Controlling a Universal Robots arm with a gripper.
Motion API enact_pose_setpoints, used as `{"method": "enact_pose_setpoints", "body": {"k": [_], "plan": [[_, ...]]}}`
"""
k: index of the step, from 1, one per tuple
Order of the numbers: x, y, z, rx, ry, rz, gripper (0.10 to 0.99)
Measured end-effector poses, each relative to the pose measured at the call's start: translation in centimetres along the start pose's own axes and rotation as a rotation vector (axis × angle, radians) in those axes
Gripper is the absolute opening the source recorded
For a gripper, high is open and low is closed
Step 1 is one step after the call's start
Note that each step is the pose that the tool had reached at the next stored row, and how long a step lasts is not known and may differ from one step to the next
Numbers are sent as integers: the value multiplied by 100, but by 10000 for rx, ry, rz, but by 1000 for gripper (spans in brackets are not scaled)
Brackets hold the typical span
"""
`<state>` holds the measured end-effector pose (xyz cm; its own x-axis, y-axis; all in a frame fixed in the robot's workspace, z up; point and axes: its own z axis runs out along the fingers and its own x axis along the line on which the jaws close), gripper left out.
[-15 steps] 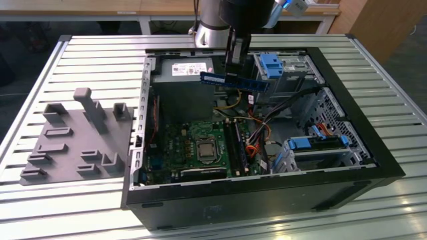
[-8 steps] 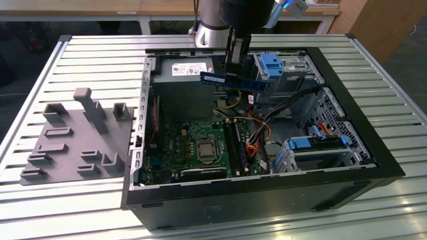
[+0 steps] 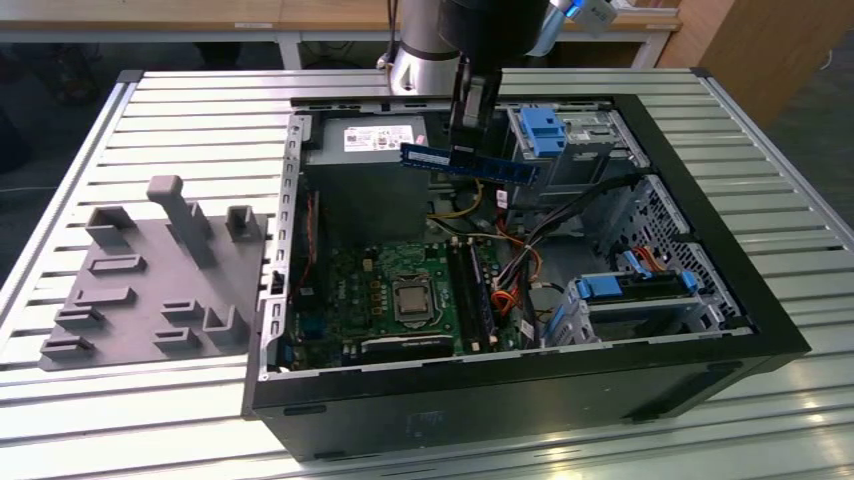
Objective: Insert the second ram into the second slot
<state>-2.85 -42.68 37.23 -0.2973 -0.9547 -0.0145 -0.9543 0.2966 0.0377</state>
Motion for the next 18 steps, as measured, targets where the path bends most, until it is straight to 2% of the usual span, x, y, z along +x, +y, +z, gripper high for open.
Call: {"method": "enact_pose_setpoints", "body": {"k": [18], "plan": [[1, 0, 1, 3, -8, 200, 133]]}}
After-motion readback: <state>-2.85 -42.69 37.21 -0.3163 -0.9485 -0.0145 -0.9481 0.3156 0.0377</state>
